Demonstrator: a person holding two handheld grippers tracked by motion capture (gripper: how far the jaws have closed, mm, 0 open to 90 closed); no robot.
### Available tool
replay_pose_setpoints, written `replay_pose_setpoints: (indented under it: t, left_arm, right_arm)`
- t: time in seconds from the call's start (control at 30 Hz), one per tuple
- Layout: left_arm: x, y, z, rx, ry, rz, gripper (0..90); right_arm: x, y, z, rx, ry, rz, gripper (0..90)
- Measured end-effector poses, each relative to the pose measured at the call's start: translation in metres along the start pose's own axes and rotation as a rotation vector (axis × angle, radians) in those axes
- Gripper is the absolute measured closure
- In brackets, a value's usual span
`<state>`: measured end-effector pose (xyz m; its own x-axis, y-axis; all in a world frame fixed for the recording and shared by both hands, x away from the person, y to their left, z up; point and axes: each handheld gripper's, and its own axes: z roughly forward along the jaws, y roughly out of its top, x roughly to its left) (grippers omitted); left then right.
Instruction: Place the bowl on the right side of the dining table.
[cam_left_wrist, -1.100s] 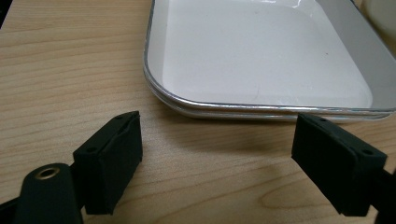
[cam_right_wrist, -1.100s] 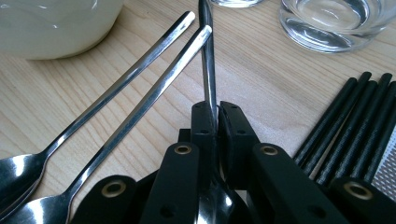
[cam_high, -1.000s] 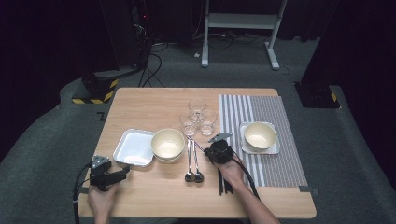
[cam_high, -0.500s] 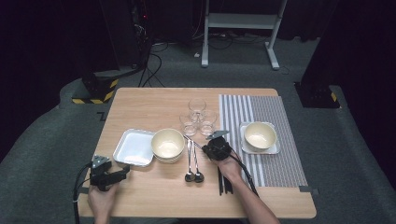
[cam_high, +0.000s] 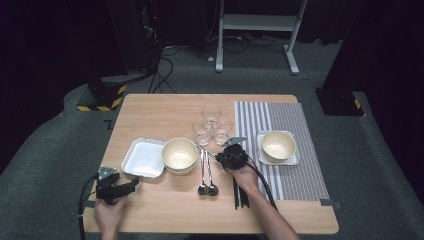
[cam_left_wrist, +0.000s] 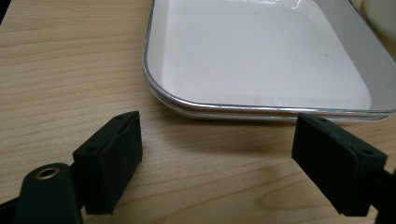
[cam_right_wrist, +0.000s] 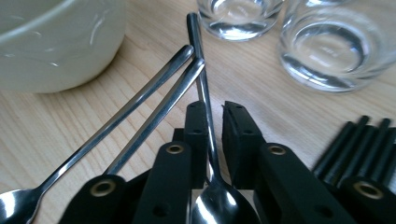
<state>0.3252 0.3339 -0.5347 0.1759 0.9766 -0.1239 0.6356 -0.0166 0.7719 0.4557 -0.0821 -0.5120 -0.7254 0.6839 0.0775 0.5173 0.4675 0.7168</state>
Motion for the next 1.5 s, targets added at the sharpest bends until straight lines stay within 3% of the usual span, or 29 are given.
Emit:
replay_pose_setpoints:
  t: [0.23, 0.3, 1.0, 1.5]
  left_arm:
    - [0.000, 0.000, 0.000, -0.001, -0.001, -0.004, 16.4]
    - [0.001, 0.000, 0.000, -0.001, -0.003, -0.006, 16.4]
    - [0.001, 0.000, 0.000, -0.003, -0.002, -0.004, 16.7]
    - [0.001, 0.000, 0.000, -0.003, -0.001, -0.005, 17.1]
  right_arm:
    - [-0.009, -0.009, -0.019, -0.007, 0.000, 0.005, 72.4]
    - [-0.012, -0.012, -0.020, 0.005, 0.026, 0.021, 69.5]
    - [-0.019, -0.025, -0.020, 0.019, 0.053, 0.044, 64.8]
    - [-0.013, -0.025, -0.017, 0.040, 0.025, -0.005, 67.0]
